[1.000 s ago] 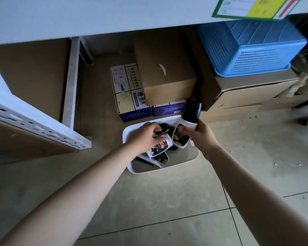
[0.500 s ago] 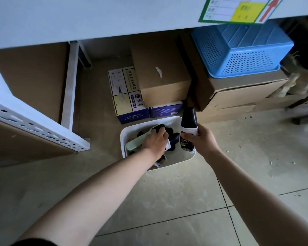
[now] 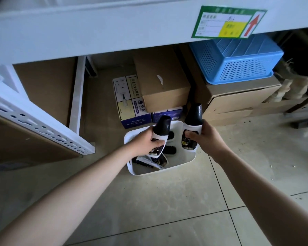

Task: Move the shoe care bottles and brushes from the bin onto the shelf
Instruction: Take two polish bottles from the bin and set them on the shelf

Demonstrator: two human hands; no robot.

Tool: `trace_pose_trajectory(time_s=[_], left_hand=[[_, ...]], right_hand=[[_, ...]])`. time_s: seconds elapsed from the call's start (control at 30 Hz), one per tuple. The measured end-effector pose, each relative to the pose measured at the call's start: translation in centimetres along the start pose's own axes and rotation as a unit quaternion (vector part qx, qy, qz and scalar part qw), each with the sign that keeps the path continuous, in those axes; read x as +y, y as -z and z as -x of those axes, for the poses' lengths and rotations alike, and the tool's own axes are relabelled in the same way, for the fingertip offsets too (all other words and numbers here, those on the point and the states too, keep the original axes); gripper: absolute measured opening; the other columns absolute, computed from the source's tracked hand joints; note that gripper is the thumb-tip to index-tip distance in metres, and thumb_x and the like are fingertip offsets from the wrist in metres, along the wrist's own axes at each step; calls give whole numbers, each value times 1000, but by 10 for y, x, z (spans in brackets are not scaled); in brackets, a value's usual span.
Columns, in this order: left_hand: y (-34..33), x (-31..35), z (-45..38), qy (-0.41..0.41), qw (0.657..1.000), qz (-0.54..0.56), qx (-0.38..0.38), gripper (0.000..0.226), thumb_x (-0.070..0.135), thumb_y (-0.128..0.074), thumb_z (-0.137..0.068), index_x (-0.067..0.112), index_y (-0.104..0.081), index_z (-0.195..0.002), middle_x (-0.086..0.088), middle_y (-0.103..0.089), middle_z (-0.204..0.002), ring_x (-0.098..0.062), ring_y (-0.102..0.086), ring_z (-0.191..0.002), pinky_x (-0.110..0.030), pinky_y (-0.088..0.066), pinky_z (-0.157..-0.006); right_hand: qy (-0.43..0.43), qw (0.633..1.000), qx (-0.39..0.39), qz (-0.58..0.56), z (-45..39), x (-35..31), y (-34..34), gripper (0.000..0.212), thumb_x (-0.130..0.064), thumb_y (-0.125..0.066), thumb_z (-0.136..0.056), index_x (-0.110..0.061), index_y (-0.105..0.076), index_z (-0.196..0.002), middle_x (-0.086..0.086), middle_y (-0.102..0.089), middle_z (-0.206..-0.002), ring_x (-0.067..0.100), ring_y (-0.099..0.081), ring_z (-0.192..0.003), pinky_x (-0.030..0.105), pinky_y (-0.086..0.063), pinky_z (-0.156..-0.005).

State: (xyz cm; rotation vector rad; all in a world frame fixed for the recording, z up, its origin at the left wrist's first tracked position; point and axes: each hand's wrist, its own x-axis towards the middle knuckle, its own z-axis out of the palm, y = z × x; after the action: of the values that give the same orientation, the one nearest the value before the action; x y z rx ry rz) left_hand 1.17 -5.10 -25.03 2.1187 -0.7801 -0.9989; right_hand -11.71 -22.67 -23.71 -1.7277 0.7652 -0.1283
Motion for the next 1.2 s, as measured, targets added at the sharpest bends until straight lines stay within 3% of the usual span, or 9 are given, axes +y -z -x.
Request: trace_pose_trajectory(time_s=[0.13, 0.33, 0.47, 0.63, 0.73, 0.83, 0.93, 1.07, 1.2], left_hand=[[45, 55, 49, -59, 996, 64, -19, 35, 20, -63, -87, 27, -47, -117, 5, -59, -115, -14, -56, -112, -34, -43, -102], [100, 145, 140, -183, 980, 82, 1, 37, 31, -74, -74, 45, -58, -104, 15, -69, -107, -1, -65, -100, -24, -54, -89], [140, 194, 164, -234, 963, 114, 74, 37, 41, -70, -66, 42, -61, -101, 19, -72, -101, 0, -68, -94, -15, -54, -79], [205, 244, 148, -266, 942, 121, 167, 25, 27, -73, -74, 31, -63, -96, 22, -73, -90, 5, -67, -87, -10, -51, -74], [239, 264, 125, -265, 937, 114, 195, 20, 19, -70, -77, 30, -60, -91, 25, -72, -80, 11, -65, -78, -9, -53, -72], [267, 272, 97, -252, 937, 134, 202, 23, 8, -64, -83, 27, -59, -95, 20, -68, -90, 12, -64, -77, -11, -53, -72], [288, 275, 70, -224, 943, 128, 210, 31, 5, -63, -84, 24, -55, -109, 11, -64, -99, 8, -61, -82, -6, -49, -67], [314, 268, 33, -157, 949, 128, 241, 44, 7, -65, -84, 17, -52, -125, -2, -61, -115, -15, -56, -104, -25, -46, -81], [323, 260, 11, -119, 948, 123, 269, 45, 7, -65, -84, 12, -50, -126, -11, -60, -126, -21, -55, -110, -40, -45, -102]], right_hand=[[95, 992, -64, -54, 33, -55, 13, 35, -24, -77, -73, -21, -61, -103, 3, -72, -96, 13, -68, -88, 26, -54, -74], [230, 961, -123, -94, 88, -164, 42, 58, -52, -76, -66, -7, -59, -100, 26, -63, -94, 19, -59, -87, 45, -51, -75], [300, 934, -150, -125, 93, -240, 59, 34, -44, -72, -70, -24, -66, -97, -6, -72, -91, 6, -66, -87, 21, -54, -73], [349, 924, -110, -108, 58, -316, 61, 18, -23, -73, -75, -23, -63, -89, -13, -71, -79, -1, -62, -77, 16, -51, -71], [358, 924, -98, -86, 26, -353, 62, 21, -22, -63, -79, -16, -62, -99, -7, -69, -89, 4, -60, -85, 23, -50, -79], [341, 932, -110, -59, -7, -380, 62, 43, -24, -64, -78, 0, -57, -113, 14, -66, -104, 18, -61, -93, 38, -50, -89], [317, 942, -109, -27, -40, -392, 57, 49, -26, -68, -75, -3, -57, -117, 19, -67, -113, 29, -65, -101, 46, -50, -94], [271, 959, -79, -1, -81, -396, 58, 44, -10, -70, -80, -7, -55, -122, 17, -65, -117, 34, -61, -111, 48, -48, -99], [232, 972, -27, 33, -107, -397, 65, 47, -3, -66, -81, -6, -51, -126, 15, -62, -121, 31, -58, -113, 41, -47, -98]])
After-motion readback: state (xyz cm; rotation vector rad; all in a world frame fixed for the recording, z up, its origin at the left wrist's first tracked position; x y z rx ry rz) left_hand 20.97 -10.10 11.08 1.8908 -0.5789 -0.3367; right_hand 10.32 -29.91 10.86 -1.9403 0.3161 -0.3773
